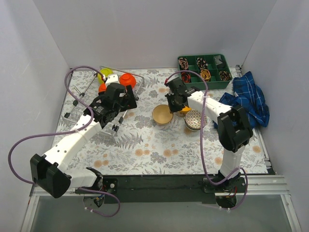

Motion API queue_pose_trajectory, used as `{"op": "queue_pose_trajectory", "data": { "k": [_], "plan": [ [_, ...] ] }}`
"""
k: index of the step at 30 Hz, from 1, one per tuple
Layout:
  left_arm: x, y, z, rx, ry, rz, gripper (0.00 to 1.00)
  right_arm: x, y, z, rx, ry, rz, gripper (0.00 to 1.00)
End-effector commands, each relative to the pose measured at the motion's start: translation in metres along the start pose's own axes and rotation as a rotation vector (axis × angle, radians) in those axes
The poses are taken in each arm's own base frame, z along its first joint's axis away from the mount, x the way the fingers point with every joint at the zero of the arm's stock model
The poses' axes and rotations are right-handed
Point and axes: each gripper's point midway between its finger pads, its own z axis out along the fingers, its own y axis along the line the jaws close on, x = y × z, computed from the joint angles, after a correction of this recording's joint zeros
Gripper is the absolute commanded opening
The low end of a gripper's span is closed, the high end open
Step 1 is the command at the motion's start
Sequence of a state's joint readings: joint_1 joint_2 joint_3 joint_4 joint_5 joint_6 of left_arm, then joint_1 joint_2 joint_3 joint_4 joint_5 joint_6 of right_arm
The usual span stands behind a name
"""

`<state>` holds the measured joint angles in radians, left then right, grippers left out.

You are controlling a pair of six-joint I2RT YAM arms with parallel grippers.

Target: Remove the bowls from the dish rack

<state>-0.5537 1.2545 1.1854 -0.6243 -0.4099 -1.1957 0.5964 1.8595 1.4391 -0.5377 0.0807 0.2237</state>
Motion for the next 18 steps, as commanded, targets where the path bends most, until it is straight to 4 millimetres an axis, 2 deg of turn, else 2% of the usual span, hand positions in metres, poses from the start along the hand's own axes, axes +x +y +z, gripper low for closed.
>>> {"op": "queue_pose_trajectory", "data": {
  "k": [1, 5, 8, 9, 12, 14, 15, 16, 18],
  "plan": [
    [-0.001, 0.022, -0.008, -0.026, -0.015, 0.013, 0.98, -0.048, 0.000, 0.008, -0.061, -0.119, 0.059, 0.01],
    [-0.003, 0.034, -0.008, -0.050, -0.024, 0.014, 0.98, -0.050, -0.007, 0.022, -0.064, -0.122, 0.089, 0.01],
    [-0.005, 0.040, -0.005, -0.061, -0.027, 0.014, 0.98, -0.053, -0.007, 0.022, -0.066, -0.126, 0.087, 0.17],
    [-0.007, 0.041, -0.004, -0.060, -0.028, 0.011, 0.98, -0.053, -0.006, 0.020, -0.068, -0.131, 0.084, 0.29],
    [-0.009, 0.046, 0.003, -0.072, -0.023, -0.001, 0.98, -0.060, 0.001, -0.003, -0.106, -0.166, 0.075, 0.44],
    [-0.013, 0.050, 0.010, -0.082, -0.020, -0.016, 0.98, -0.064, 0.002, -0.025, -0.118, -0.203, 0.066, 0.47],
    [-0.015, 0.051, 0.012, -0.086, -0.019, -0.023, 0.98, -0.063, 0.004, -0.033, -0.130, -0.212, 0.061, 0.54],
    [-0.017, 0.052, 0.015, -0.092, -0.020, -0.030, 0.98, -0.068, 0.008, -0.052, -0.156, -0.244, 0.050, 0.58],
    [-0.024, 0.055, 0.023, -0.100, -0.022, -0.051, 0.98, -0.062, 0.010, -0.066, -0.172, -0.256, 0.044, 0.66]
  ]
}}
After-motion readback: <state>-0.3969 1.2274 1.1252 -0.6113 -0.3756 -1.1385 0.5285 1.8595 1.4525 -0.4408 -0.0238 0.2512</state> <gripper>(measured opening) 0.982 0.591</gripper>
